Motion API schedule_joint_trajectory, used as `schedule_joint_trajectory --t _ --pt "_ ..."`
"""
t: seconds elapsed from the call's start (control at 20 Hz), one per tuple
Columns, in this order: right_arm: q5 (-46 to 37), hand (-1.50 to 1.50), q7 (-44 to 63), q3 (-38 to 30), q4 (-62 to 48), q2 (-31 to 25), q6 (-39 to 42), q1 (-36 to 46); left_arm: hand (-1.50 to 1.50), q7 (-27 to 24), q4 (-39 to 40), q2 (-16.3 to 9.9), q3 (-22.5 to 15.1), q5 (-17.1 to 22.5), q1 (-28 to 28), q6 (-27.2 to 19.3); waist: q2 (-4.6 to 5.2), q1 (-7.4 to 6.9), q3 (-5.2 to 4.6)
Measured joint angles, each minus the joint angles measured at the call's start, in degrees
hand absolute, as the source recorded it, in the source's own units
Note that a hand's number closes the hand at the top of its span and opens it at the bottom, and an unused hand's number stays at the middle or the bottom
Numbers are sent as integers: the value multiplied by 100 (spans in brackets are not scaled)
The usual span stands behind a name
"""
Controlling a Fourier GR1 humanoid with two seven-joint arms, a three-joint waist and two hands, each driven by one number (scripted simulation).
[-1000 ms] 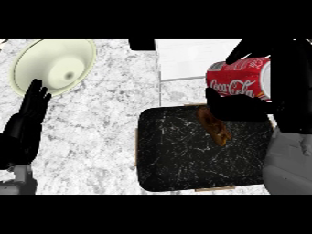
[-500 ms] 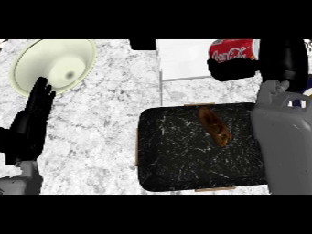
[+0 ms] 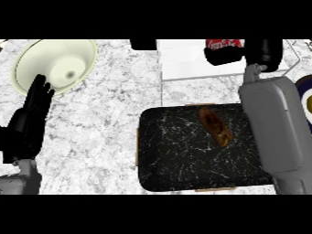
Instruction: Pick the can from the tray and place it in the tiered shelf
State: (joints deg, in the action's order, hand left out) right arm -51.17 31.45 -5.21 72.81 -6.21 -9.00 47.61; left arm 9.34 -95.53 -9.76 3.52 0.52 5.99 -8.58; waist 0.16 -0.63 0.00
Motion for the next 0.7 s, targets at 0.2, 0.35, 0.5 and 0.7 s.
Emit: schedule_joint_trajectory --t 0.2,0.35,0.5,0.7 --pt "118 150 -219 -257 -627 -2 -408 285 0 -67 6 54 -49 -43 -87 35 3 -19 1" --pt "383 -150 -444 -479 -1074 68 -662 376 0 -72 -74 85 -87 -70 -176 52 4 -24 1" --pt "661 -150 -682 -664 -1595 6 -674 593 0 -14 -148 70 -72 -79 -180 78 5 -26 1" --pt "930 -150 -1085 -836 -2217 -89 -788 901 0 -108 -144 61 20 -13 -241 157 -2 -28 -1"
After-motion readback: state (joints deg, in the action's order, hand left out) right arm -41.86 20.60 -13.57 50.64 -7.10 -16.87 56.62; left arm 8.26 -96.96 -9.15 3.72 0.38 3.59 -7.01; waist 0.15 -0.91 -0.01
